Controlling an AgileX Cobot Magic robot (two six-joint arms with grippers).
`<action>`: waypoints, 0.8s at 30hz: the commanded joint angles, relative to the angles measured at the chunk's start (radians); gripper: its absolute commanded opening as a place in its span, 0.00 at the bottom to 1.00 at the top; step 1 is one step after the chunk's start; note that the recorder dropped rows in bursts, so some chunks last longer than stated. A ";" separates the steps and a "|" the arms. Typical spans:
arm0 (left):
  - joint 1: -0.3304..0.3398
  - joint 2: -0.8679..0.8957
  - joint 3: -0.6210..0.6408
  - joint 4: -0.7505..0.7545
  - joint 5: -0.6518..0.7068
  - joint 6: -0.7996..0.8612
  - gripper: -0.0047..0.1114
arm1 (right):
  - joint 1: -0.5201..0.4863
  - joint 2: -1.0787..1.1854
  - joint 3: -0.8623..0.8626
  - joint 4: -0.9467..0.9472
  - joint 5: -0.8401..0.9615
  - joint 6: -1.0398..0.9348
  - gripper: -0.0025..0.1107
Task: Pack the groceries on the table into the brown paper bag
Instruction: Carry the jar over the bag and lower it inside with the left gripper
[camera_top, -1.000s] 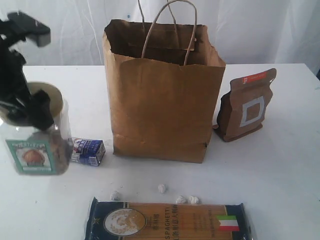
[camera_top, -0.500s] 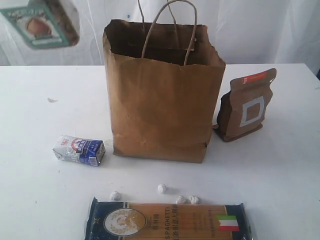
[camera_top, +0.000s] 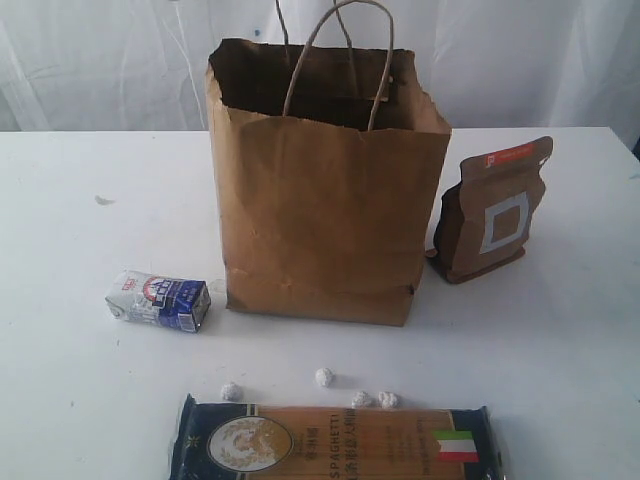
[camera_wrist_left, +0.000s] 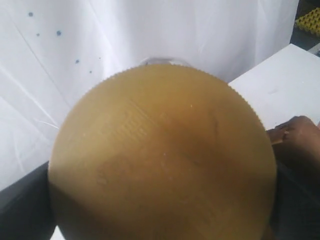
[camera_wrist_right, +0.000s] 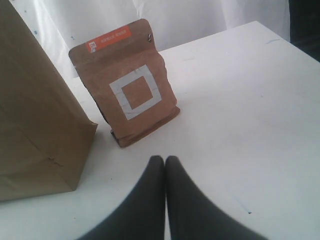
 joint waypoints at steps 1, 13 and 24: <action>-0.006 0.035 -0.032 -0.067 -0.045 0.029 0.04 | -0.008 -0.006 0.002 -0.002 -0.007 0.004 0.02; -0.119 0.123 -0.032 -0.078 -0.093 0.127 0.04 | -0.008 -0.006 0.002 -0.002 -0.007 0.004 0.02; -0.119 0.152 -0.032 -0.150 0.045 0.127 0.04 | -0.008 -0.006 0.002 -0.004 -0.007 0.004 0.02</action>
